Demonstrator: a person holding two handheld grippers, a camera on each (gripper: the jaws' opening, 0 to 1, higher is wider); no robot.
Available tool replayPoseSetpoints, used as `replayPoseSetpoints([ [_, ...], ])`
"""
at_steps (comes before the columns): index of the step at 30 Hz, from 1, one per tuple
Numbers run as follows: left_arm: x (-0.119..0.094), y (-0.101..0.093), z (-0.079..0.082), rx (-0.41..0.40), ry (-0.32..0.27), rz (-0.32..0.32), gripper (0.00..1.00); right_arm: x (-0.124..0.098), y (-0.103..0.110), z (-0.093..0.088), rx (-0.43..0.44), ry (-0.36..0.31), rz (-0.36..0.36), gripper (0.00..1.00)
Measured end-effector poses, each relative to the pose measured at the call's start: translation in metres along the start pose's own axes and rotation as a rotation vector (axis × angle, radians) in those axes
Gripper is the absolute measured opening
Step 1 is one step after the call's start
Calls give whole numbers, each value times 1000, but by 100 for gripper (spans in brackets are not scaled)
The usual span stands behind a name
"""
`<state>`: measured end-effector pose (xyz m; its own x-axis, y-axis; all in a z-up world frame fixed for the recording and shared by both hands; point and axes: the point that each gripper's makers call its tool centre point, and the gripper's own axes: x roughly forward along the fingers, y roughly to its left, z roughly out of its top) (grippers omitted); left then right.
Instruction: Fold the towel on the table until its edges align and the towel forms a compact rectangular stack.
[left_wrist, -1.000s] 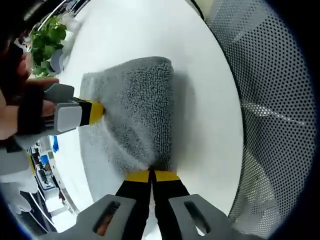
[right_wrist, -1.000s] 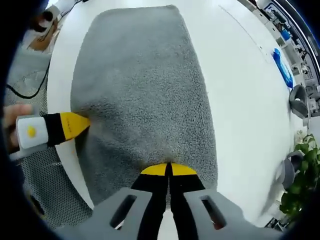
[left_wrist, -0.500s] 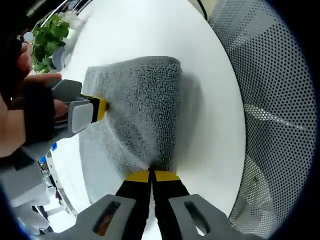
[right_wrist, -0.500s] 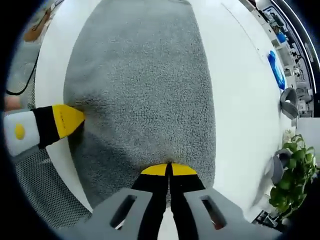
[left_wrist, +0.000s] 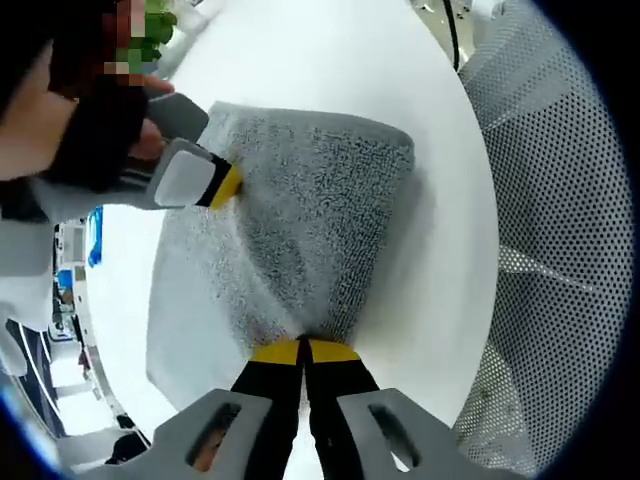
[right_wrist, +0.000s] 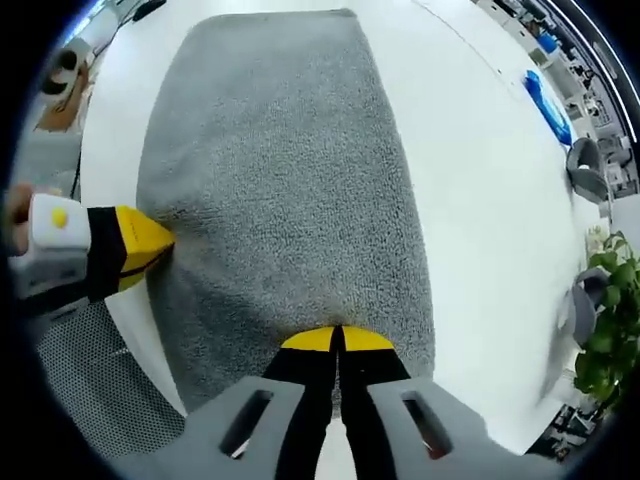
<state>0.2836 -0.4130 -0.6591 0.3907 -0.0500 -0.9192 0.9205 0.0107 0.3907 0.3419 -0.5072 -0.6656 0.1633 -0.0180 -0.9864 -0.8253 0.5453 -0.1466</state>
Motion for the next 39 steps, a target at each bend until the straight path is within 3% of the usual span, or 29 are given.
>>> replayPoseSetpoints([
  [9, 1, 3, -4, -1, 43, -9, 0, -2, 5, -6, 49, -49, 11, 0],
  [17, 0, 6, -11, -82, -4, -25, 0, -2, 11, -6, 52, -47, 39, 0],
  [22, 1, 7, -12, -89, 10, -33, 0, -3, 14, -7, 32, -42, 26, 0],
  [25, 2, 7, -13, -82, 29, -20, 0, -3, 15, -7, 20, -39, 27, 0],
  [27, 3, 11, -15, -51, 34, 31, 0, -3, 16, -7, 12, -35, 32, 0],
  [33, 2, 11, -16, -84, 17, 20, 0, -4, 17, -8, -1, -29, 26, 0],
  [35, 3, 12, -18, -53, 38, 39, 0, -4, 19, -8, -4, -30, 20, 0],
  [38, 5, 13, -19, 67, 109, 97, 0, -5, 20, -9, 4, -44, 14, 0],
  [39, 5, 12, -19, 63, 120, 98, 0, -5, 21, -9, 11, -53, 14, 0],
])
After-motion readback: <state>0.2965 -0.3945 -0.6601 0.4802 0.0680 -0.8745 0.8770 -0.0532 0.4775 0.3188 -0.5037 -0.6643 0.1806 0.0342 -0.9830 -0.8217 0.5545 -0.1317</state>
